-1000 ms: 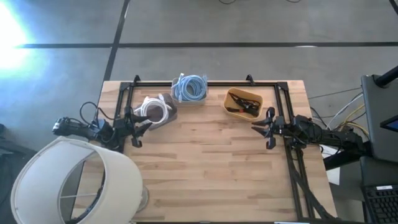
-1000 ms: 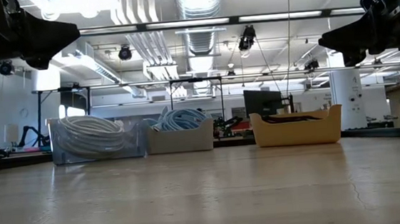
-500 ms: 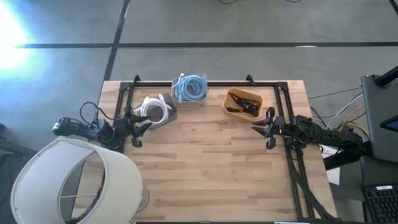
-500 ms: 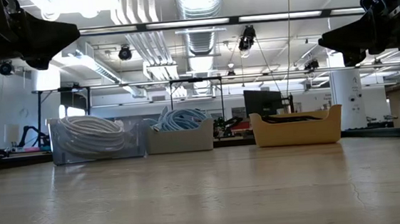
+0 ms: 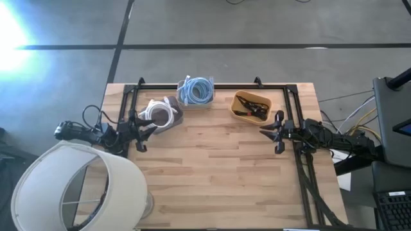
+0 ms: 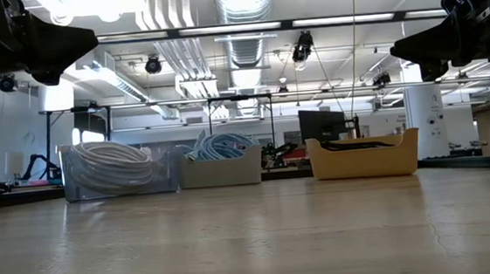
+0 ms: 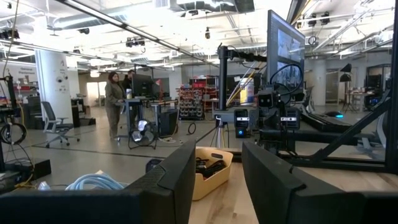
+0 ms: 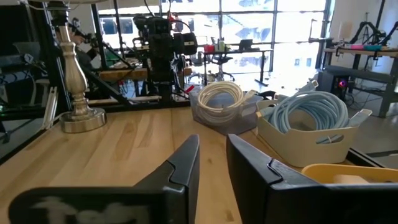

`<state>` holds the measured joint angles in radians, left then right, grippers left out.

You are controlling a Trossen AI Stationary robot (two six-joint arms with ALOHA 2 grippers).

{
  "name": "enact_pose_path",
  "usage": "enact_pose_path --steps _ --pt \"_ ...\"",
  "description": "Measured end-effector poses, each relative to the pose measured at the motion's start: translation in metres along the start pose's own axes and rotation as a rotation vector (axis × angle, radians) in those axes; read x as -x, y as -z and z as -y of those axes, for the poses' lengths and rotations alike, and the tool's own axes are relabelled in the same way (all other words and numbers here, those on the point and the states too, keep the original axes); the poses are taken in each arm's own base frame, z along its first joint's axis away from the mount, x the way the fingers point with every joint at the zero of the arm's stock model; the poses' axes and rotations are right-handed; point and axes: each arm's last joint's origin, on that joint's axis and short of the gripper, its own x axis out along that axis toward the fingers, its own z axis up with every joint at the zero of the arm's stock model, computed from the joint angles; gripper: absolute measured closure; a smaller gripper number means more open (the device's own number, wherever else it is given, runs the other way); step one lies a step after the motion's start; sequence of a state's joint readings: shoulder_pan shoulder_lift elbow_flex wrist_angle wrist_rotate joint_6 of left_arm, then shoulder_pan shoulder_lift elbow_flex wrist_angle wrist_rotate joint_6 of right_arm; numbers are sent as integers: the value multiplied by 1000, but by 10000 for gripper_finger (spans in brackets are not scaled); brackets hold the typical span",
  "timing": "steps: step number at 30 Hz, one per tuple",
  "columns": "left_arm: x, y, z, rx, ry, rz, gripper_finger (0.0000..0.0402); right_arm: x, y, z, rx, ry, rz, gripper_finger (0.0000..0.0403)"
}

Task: Pick & Place USB Port
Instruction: Return to Home Position

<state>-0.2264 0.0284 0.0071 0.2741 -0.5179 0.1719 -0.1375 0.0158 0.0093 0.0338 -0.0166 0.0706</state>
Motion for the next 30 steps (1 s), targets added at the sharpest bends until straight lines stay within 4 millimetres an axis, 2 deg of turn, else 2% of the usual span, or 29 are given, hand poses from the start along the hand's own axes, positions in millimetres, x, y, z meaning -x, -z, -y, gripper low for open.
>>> enact_pose_path --steps 9,30 --pt "0 0 0 0 0 1 266 0 0 0 0 0 0 334" --pt "0 0 0 0 0 0 266 0 0 0 0 0 0 317"
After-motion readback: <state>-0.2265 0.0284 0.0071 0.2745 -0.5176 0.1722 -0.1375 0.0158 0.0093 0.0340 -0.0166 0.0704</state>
